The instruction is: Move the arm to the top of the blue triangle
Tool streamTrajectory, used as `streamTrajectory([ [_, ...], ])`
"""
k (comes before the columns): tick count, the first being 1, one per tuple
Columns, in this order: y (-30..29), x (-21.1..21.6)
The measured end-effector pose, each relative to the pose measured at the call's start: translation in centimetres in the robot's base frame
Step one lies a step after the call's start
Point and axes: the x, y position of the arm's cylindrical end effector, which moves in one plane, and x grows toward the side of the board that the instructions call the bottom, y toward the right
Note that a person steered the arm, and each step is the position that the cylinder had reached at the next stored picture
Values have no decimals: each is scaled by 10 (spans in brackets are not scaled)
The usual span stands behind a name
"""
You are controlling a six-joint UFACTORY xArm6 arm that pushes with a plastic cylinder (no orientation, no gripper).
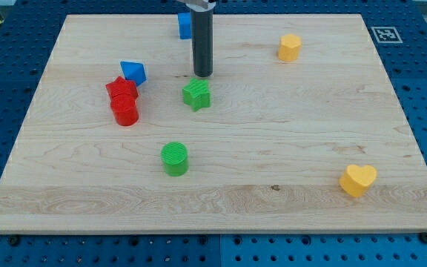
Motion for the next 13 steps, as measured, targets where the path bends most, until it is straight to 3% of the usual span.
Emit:
streamTrajectory([
  [5, 0, 5],
  [9, -77, -27],
  [13, -103, -27],
])
